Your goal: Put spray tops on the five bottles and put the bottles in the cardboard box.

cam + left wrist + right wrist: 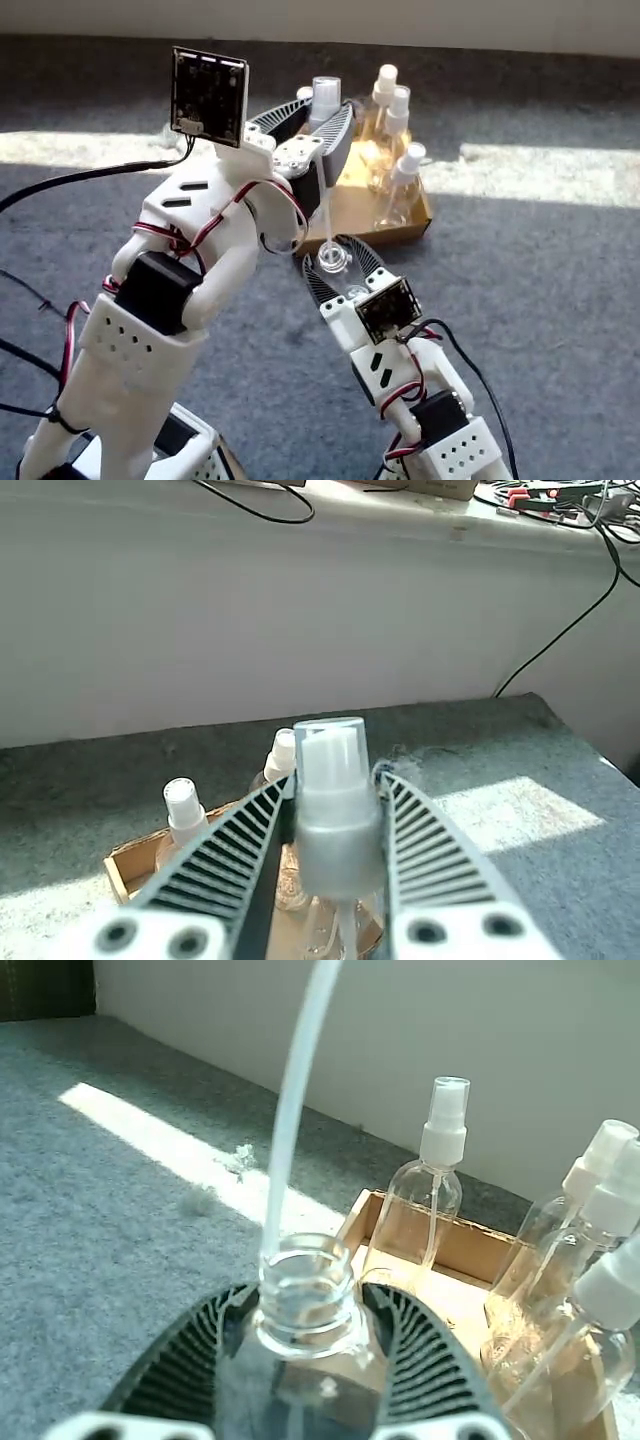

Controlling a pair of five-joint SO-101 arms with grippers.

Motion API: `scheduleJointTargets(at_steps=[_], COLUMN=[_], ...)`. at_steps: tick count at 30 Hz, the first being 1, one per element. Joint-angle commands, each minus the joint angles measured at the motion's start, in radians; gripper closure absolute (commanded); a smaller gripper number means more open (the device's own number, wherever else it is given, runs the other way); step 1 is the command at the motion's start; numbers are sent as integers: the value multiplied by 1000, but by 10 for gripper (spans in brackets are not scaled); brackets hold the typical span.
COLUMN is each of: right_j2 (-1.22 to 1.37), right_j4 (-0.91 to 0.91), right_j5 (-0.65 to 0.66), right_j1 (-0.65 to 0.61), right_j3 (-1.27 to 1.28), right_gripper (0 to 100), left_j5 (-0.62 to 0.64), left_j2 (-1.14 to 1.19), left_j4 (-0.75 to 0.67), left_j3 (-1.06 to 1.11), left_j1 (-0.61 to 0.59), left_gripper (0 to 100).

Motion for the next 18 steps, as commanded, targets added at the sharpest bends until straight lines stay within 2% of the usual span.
scheduleJointTargets(at_steps=[1, 11, 18], right_j2=[-13, -15, -15], right_j4=[1, 33, 33], right_j5=[11, 11, 5], right_j1=[8, 8, 12], right_j3=[15, 13, 13], right_gripper=[994, 994, 994], left_j5=[-41, -52, -52], left_j2=[-12, 125, 54], left_j4=[-69, -103, -104], left_j3=[-30, 24, 145], left_j1=[-16, -13, -12], left_gripper=[996, 996, 996])
